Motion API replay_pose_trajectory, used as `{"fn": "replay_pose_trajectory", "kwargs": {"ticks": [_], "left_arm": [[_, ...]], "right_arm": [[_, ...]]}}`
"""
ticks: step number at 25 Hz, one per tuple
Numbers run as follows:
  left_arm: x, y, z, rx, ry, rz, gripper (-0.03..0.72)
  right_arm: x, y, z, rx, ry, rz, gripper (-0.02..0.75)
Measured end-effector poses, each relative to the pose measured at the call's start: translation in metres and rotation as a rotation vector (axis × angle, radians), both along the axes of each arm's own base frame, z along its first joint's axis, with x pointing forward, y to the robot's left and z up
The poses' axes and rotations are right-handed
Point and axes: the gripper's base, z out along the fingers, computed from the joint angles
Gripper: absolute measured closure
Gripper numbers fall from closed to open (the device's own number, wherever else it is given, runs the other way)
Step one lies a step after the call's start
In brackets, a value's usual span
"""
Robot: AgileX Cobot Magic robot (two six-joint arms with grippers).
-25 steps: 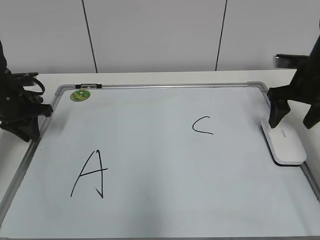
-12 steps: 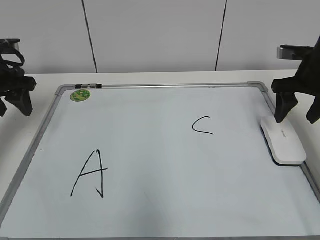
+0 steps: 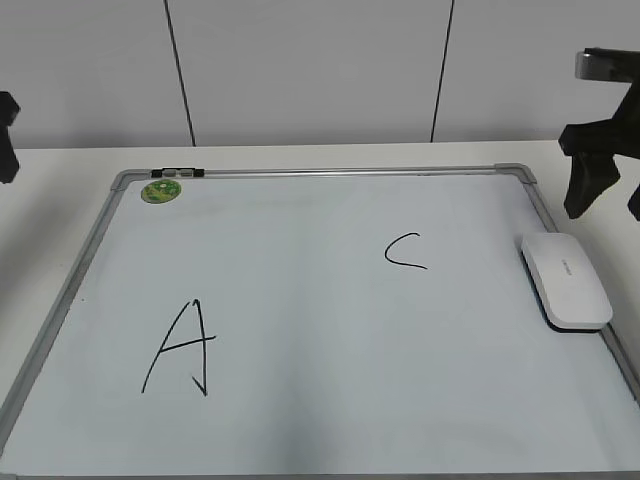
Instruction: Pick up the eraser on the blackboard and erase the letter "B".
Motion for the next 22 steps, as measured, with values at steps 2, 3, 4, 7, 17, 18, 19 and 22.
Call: {"fn": "replay_pose_trajectory", "kwargs": {"ticks": [2, 3, 4, 7, 17, 18, 19, 22], "left_arm": [[-0.013, 0.002, 0.014, 0.016, -0.036, -0.003, 0.203], [-0.021, 0.003, 0.017, 0.022, -0.039, -0.004, 0.203], [-0.03, 0.004, 0.021, 0.03, -0.045, -0.006, 0.204], [-0.059, 0.005, 0.027, 0.029, -0.075, -0.005, 0.207], [-0.162, 0.01, 0.037, 0.056, -0.211, -0.004, 0.209], [-0.173, 0.011, 0.036, 0.057, -0.227, -0.004, 0.209], [-0.183, 0.011, 0.037, 0.059, -0.247, -0.003, 0.21], [-0.209, 0.013, 0.031, 0.071, -0.279, -0.004, 0.219]], "right_arm": [[-0.01, 0.008, 0.011, -0.009, -0.036, 0.012, 0.199], [-0.015, 0.012, 0.015, -0.017, -0.057, 0.019, 0.199], [-0.02, 0.019, 0.022, -0.026, -0.089, 0.029, 0.199], [-0.036, 0.038, 0.033, -0.059, -0.174, 0.058, 0.199], [-0.107, 0.053, 0.055, -0.068, -0.303, 0.127, 0.202], [-0.116, 0.051, 0.057, -0.066, -0.312, 0.125, 0.203], [-0.124, 0.049, 0.055, -0.068, -0.309, 0.125, 0.203], [-0.152, 0.043, 0.049, -0.068, -0.306, 0.126, 0.203]]}}
